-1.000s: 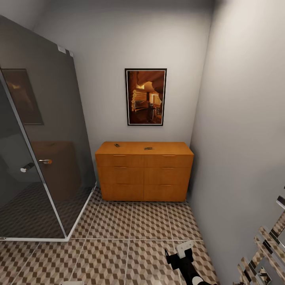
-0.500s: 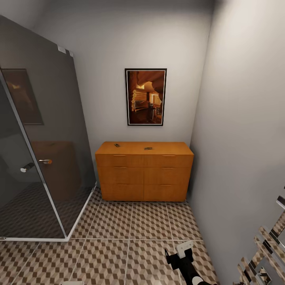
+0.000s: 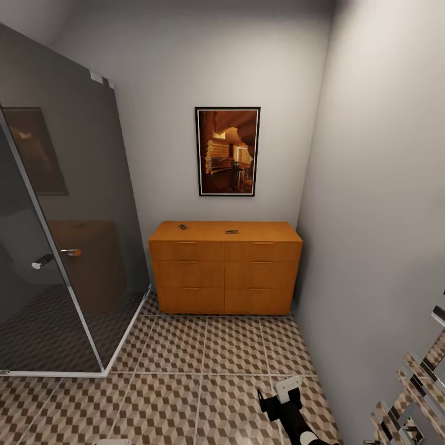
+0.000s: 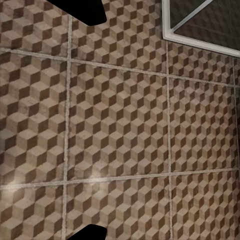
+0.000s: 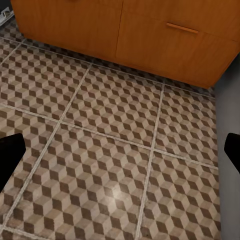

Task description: Take the four mousetraps from the cabinet in the bathroom and place them on the bathroom floor. Make sure all four end up on the same floor surface, and ensure that at least two of them are either under or directly next to the same bathroom sink.

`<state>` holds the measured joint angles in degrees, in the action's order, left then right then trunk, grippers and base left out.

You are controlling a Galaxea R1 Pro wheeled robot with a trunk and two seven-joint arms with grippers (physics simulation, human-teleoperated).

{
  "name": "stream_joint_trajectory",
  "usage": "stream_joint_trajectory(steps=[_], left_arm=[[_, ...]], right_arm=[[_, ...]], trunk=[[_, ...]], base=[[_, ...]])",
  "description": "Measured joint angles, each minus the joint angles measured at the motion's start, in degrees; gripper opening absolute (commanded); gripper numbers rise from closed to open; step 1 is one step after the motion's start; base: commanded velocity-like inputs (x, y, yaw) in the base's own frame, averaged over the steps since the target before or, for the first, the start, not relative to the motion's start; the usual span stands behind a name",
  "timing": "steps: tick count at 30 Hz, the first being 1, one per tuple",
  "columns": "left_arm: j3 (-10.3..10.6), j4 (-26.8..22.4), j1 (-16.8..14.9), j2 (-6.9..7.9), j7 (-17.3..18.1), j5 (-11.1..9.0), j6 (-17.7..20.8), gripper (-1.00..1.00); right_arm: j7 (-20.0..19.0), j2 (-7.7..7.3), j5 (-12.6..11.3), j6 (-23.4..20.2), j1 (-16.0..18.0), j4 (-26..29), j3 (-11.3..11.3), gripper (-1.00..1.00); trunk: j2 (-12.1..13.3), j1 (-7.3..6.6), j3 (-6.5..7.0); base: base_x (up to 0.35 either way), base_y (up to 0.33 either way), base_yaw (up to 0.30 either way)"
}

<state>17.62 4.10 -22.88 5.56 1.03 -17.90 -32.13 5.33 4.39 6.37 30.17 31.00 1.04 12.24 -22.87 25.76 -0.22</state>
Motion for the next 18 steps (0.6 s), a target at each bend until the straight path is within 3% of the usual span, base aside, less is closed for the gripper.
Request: stream_joint_trajectory(steps=[18], left_arm=[[0.00, 0.00, 0.00, 0.00, 0.00, 0.00, 0.00, 1.00]], right_arm=[[0.00, 0.01, -0.02, 0.00, 0.00, 0.00, 0.00, 1.00]], trunk=[[0.00, 0.00, 0.00]], base=[[0.000, 0.000, 0.000]])
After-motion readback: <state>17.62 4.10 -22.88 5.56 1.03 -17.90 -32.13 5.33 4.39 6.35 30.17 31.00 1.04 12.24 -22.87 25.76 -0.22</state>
